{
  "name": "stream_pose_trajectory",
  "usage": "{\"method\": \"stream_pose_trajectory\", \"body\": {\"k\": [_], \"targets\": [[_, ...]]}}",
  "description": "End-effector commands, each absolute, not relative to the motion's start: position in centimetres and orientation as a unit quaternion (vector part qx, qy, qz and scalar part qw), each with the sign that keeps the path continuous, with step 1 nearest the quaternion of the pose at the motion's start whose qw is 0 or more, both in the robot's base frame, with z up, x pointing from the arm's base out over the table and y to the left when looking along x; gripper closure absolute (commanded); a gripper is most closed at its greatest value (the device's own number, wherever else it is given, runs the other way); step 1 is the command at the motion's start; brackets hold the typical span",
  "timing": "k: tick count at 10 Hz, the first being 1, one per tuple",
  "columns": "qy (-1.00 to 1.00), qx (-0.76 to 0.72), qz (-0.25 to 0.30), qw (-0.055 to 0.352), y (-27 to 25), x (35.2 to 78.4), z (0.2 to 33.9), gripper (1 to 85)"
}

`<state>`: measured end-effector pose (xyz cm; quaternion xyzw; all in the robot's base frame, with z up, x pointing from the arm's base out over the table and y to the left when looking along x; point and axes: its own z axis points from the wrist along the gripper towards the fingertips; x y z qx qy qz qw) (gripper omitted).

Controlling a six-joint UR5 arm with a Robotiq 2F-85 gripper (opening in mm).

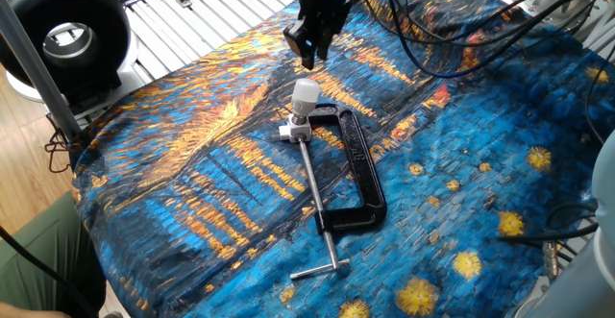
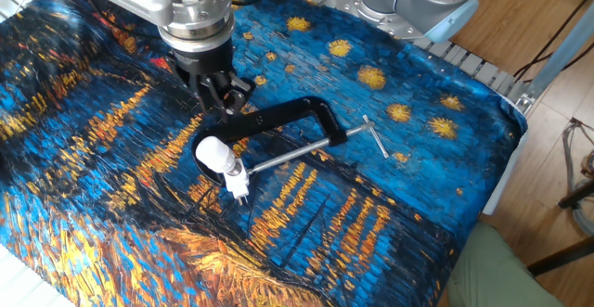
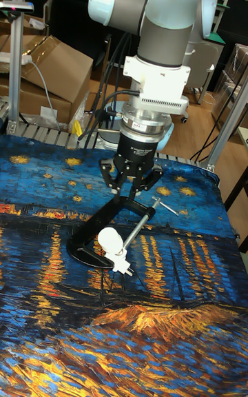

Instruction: Install the light bulb by rotating it

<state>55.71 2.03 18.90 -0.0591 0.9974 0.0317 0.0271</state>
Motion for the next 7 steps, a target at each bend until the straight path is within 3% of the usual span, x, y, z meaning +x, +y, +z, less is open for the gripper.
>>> {"method": "stream_pose_trajectory", "body": {"k": [1,7], "targets": [[0.997,-0.051,0.053,0.035,3.1,56.1,19.1,84.7],[0.993,-0.004,0.110,0.038,5.7,55.4,18.7,84.7]]}}
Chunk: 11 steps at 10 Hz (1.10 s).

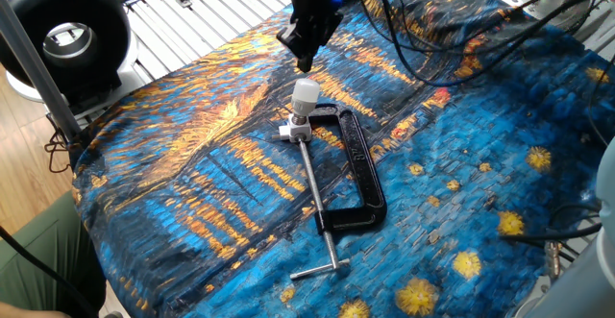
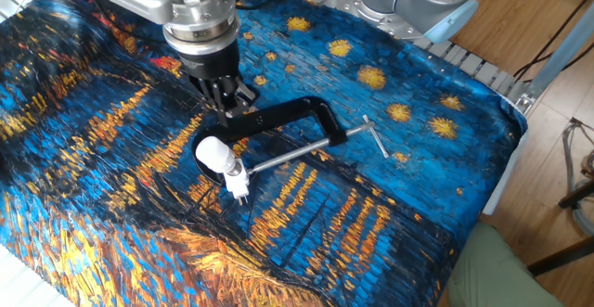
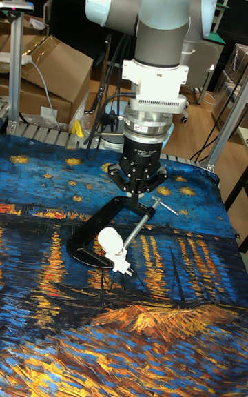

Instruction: Install the light bulb by rotating it

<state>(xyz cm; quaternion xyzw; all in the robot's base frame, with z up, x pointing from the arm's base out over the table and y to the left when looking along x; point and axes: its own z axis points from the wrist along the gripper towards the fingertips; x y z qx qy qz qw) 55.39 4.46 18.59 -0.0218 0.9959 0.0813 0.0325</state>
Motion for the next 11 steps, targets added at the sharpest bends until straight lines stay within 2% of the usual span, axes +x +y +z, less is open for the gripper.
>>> {"method": "stream_pose_trajectory", "body": {"k": [1,4,8,11], "targets": [[0.995,-0.012,0.095,0.037,5.2,55.4,18.7,84.7],[0.997,-0.032,0.058,0.026,4.1,55.6,19.1,84.7],[0.998,-0.008,0.058,0.004,4.3,54.5,18.8,84.7],[0.998,-0.018,0.062,0.013,4.1,54.7,18.5,84.7]]}}
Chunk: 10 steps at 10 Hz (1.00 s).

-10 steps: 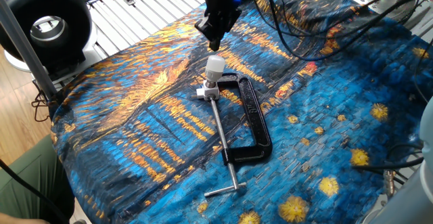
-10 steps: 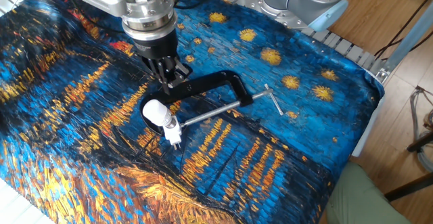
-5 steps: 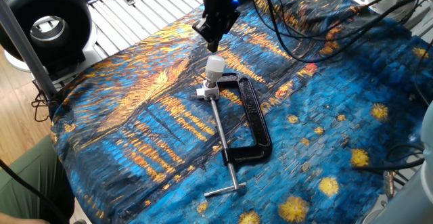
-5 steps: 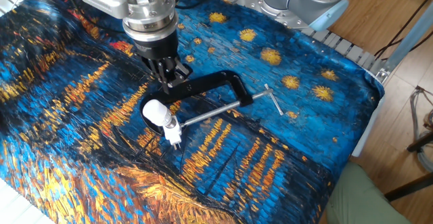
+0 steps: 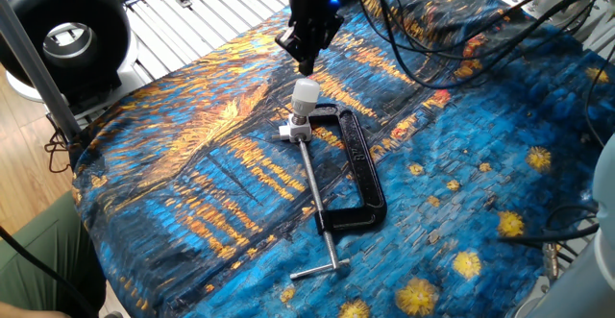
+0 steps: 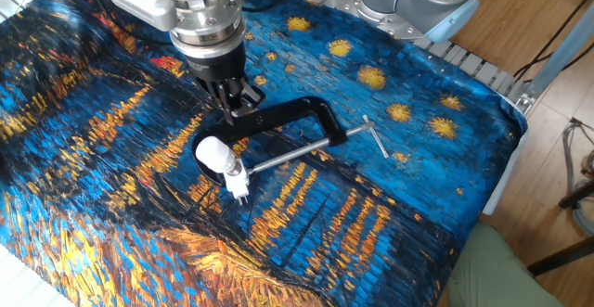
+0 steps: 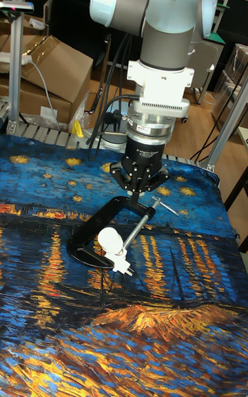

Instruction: Install the light bulb by rotating it

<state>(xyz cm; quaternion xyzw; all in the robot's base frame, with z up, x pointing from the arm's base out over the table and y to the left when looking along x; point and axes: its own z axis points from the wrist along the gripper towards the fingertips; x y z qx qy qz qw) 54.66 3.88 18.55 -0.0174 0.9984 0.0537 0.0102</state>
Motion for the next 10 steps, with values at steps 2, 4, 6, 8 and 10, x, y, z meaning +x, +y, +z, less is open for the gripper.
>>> {"method": "stream_pose_trajectory", "body": {"k": [2,4,6,8,10], "targets": [[0.998,-0.017,0.063,0.020,4.1,55.0,18.6,84.7],[0.997,-0.016,0.065,0.026,4.3,55.3,18.6,84.7],[0.996,-0.024,0.074,0.033,4.7,55.6,18.7,84.7],[0.994,-0.038,0.101,0.027,6.1,55.2,19.0,84.7],[0.993,-0.042,0.112,0.017,6.7,54.6,19.0,84.7]]}}
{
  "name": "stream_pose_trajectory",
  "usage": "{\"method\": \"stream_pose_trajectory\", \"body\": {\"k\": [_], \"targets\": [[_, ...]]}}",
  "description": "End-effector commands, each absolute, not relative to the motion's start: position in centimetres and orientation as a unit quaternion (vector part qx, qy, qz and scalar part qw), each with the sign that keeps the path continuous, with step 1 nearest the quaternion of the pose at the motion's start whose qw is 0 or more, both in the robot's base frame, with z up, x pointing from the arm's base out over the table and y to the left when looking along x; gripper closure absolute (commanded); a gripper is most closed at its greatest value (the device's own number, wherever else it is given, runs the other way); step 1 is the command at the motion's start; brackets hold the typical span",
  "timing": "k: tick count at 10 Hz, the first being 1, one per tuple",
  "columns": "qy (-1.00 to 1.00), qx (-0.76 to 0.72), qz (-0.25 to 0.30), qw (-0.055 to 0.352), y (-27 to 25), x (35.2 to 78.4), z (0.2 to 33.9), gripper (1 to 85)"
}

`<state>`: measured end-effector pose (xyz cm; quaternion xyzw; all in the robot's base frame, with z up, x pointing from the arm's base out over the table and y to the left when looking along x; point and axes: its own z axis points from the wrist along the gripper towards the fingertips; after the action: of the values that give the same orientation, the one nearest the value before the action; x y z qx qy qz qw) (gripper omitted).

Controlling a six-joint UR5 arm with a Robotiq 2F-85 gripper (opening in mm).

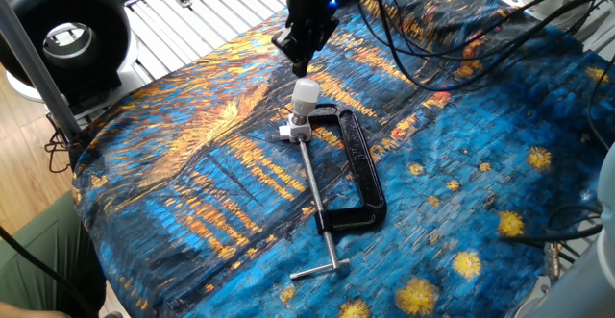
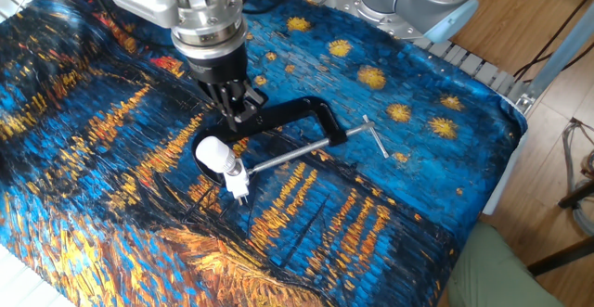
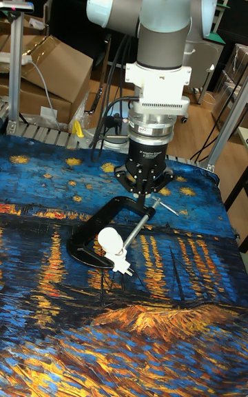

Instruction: Install the light bulb by rotating it

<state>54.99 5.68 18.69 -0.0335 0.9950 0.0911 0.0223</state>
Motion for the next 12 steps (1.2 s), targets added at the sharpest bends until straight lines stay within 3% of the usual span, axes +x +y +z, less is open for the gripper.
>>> {"method": "stream_pose_trajectory", "body": {"k": [1,3,4,6,7,12], "targets": [[0.993,-0.042,0.111,0.003,6.6,53.9,19.0,84.7],[0.992,-0.052,0.119,-0.009,7.0,53.2,19.1,84.7],[0.991,-0.076,0.110,0.006,6.5,53.9,19.0,81.0],[0.983,-0.147,0.107,-0.007,6.3,52.8,19.0,73.0],[0.971,-0.218,0.101,-0.015,5.8,52.1,18.9,43.0],[0.939,-0.319,0.129,0.002,3.7,53.8,18.0,32.3]]}}
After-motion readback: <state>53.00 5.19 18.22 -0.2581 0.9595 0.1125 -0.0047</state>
